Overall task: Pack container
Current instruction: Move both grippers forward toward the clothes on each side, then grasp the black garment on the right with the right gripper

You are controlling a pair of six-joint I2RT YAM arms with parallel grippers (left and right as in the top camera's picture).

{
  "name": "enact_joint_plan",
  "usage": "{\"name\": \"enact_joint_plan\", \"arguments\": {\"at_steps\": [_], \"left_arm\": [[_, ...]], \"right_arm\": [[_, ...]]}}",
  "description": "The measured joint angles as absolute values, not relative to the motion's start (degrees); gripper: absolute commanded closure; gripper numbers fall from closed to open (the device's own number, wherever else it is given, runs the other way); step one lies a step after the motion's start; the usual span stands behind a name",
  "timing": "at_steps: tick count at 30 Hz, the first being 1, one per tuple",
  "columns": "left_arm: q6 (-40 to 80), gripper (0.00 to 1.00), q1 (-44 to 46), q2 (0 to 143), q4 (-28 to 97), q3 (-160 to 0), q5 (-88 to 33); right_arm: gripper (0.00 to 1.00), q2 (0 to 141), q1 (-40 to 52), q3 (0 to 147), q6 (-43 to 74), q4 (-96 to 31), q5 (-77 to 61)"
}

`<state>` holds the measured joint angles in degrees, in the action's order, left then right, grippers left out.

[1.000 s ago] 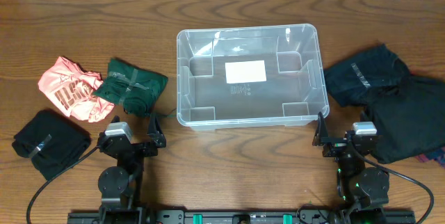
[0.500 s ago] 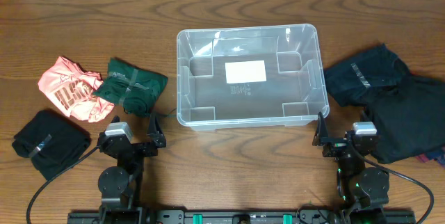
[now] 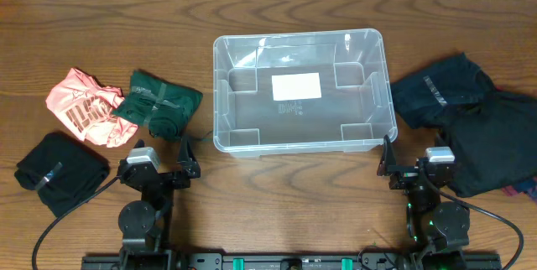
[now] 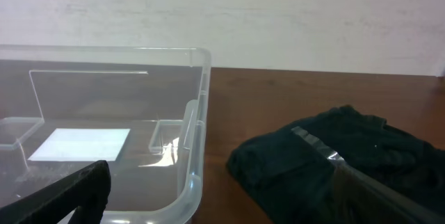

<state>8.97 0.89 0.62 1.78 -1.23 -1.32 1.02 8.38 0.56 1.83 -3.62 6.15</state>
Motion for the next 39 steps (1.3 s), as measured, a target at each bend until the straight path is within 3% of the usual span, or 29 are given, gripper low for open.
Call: {"name": "enact_joint_plan", "arguments": {"at_steps": [19, 25, 32, 39], "left_arm": [[9.32, 0.02, 0.89, 0.62, 1.85, -1.26, -1.34], [10.20, 0.02, 0.89, 1.13, 8.32, -4.21, -1.83], [10.50, 0.02, 0.89, 10.79, 18.61, -17.43, -1.83], [9.13, 0.02, 0.89, 29.10, 29.65, -38.24, -1.96]], "right_arm": [[0.01, 1.02, 8.38, 0.56, 2.26, -3.62, 5.30], [0.01, 1.08, 8.38, 1.78, 2.79, -4.34, 4.78], [0.01, 7.20, 8.38, 12.32, 2.83, -10.00, 6.83], [0.01, 26.44, 7.01, 27.57, 3.27, -17.74, 8.21]]}}
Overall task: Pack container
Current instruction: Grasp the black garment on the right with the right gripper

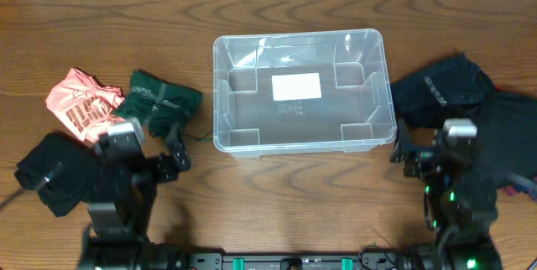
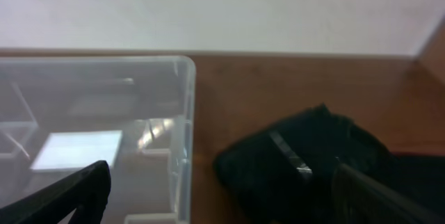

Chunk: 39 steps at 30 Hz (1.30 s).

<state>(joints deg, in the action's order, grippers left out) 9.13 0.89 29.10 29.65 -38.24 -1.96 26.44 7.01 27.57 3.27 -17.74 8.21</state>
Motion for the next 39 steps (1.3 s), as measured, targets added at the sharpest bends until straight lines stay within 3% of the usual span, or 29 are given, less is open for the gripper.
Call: {"name": "enact_joint_plan", "arguments": {"at_steps": [9, 14, 24, 32, 36, 39], "left_arm": [[8.45, 0.02, 0.89, 51.68, 50.46, -60.55, -1.98], [7.88, 0.02, 0.89, 57.54, 53.82, -66.61, -1.98], [7.64, 0.02, 0.89, 58.00, 54.06, -67.22, -1.98], [7.64, 0.02, 0.89, 58.02, 54.06, -67.22, -1.98], [7.64, 0.02, 0.89, 58.02, 54.06, -67.22, -1.98], [7.64, 0.02, 0.89, 58.02, 54.06, -67.22, -1.98]], "right_arm": [[0.01, 55.77, -3.27, 54.96, 3.53, -36.36, 1.87], [0.01, 67.44, -8.62, 66.50, 4.45, -45.30, -2.42], [0.01, 78.08, -21.74, 67.79, 13.32, -41.01, -7.33], [0.03, 92.92, -22.48, 67.75, 16.16, -35.99, -12.36], [0.10, 98.41, -22.48, 67.75, 17.26, -33.95, -14.66], [0.23, 101.30, -22.48, 67.72, 17.93, -33.26, -15.51]]}}
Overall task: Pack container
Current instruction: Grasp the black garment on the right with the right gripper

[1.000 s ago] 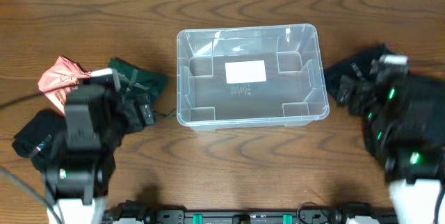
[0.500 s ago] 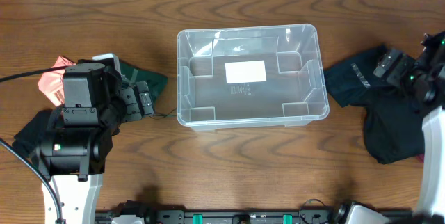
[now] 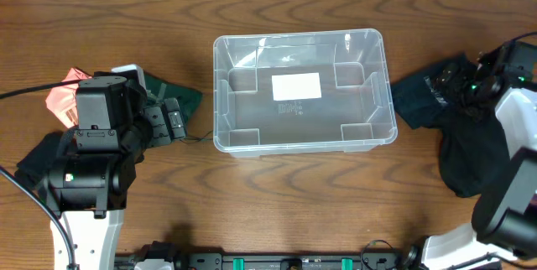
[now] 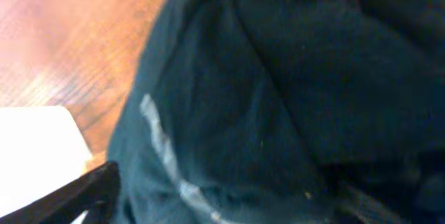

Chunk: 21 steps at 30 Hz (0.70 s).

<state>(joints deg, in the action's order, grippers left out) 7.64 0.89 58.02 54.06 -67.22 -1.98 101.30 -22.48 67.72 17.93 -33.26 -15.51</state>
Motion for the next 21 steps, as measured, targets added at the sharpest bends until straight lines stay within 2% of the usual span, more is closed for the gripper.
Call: {"name": "enact_joint_plan", "arguments": {"at_steps": [1, 4, 6, 14, 21], "left_arm": [[7.64, 0.02, 0.89, 58.02, 54.06, -67.22, -1.98], [7.64, 0.02, 0.89, 58.02, 54.06, -67.22, -1.98], [7.64, 0.02, 0.89, 58.02, 54.06, -67.22, -1.98], [7.64, 0.02, 0.89, 58.02, 54.06, -67.22, -1.98], [7.64, 0.02, 0.89, 58.02, 54.06, -67.22, -1.98]], "right_arm": [[0.30, 102.02, -22.48, 67.72, 18.06, -32.91, -15.55], [0.66, 103.18, -22.48, 67.75, 18.72, -32.16, -15.64], [0.98, 103.79, -22.50, 67.75, 19.09, -31.92, -15.59], [0.99, 102.30, -22.48, 67.53, 19.29, -30.79, -15.94], [0.99, 86.59, -20.86, 67.24, 17.28, -29.82, -16.29]]}}
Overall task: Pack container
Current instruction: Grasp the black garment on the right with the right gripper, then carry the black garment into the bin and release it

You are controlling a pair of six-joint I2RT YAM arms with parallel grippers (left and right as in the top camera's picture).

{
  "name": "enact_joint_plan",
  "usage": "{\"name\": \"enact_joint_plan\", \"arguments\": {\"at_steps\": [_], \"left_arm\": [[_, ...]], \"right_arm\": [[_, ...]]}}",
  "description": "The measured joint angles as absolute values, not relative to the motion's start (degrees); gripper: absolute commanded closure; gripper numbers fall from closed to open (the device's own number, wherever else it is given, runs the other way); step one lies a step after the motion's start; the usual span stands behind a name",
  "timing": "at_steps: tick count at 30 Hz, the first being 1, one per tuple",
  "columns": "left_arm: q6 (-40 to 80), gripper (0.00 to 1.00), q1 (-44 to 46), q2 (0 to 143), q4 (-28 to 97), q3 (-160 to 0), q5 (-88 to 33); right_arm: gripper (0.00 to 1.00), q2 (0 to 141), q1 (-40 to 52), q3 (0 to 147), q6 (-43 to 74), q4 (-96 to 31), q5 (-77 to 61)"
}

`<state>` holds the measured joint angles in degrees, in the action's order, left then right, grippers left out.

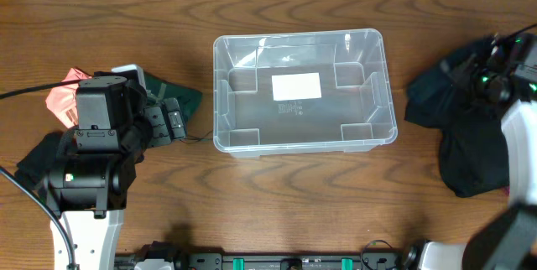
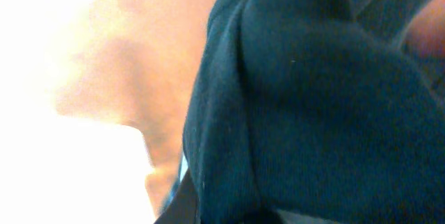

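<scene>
The clear plastic container stands empty in the middle of the table, a white label on its floor. Right of it, my right gripper is shut on a bunched dark garment. In the right wrist view that dark cloth fills the frame, with one dark finger pressed against its edge. At the left, my left gripper hangs open over a dark green rolled garment, which my arm partly hides.
A pink garment lies at the far left and a black folded one below it, both partly under the left arm. A larger black garment spreads at the right edge, below my right gripper.
My right gripper has shut on the dark garment. The cloth has bunched up, and its left edge now lies further from the container. The left arm has not moved.
Both arms were low at the table's front edge with grippers open. Then both were raised, the left toward the clothes at the left, the right toward the dark clothes. Later the left hung over the green garment, the right open over the dark one it now grips.
</scene>
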<state>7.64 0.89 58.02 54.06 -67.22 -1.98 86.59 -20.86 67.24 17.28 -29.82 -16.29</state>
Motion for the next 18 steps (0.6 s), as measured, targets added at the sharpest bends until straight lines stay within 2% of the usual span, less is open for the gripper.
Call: {"name": "enact_joint_plan", "arguments": {"at_steps": [5, 9, 14, 18], "left_arm": [[7.64, 0.02, 0.89, 58.02, 54.06, -67.22, -1.98], [7.64, 0.02, 0.89, 58.02, 54.06, -67.22, -1.98], [7.64, 0.02, 0.89, 58.02, 54.08, -67.22, -1.98], [7.64, 0.02, 0.89, 58.02, 54.11, -67.22, -1.98]], "right_arm": [[0.99, 71.16, -14.52, 67.94, 13.28, -28.47, -16.82], [0.99, 66.11, -6.83, 68.51, 10.52, -30.70, -17.37], [0.99, 68.88, 3.11, 68.51, 6.96, -36.64, -17.74], [0.99, 75.44, 7.42, 68.51, 5.67, -38.39, -18.02]]}}
